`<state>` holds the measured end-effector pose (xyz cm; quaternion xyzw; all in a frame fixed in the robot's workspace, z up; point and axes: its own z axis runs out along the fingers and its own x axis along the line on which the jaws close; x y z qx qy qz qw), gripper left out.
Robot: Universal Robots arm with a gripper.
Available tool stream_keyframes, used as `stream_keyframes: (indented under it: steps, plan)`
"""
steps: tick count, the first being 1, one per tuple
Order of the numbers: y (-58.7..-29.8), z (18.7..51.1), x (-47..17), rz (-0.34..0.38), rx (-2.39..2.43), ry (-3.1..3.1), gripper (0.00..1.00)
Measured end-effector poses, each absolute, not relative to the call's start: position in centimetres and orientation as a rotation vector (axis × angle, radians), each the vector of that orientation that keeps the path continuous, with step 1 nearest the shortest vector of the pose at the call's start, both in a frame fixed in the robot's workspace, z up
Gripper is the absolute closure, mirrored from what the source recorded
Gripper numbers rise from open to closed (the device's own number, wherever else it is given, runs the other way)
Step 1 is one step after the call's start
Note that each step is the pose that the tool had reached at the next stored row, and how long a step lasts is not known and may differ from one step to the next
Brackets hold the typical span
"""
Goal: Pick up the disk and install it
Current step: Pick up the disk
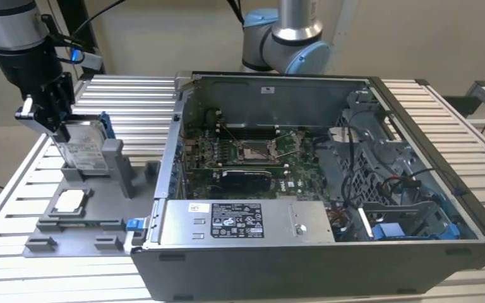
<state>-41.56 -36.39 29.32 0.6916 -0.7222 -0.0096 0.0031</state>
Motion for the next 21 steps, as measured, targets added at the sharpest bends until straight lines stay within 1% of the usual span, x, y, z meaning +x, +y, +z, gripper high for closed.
stream_keyframes:
  steps: [21]
  plan:
    - [-36.3, 34.0, -41.6, -0.027, 2.167, -2.263, 1.0]
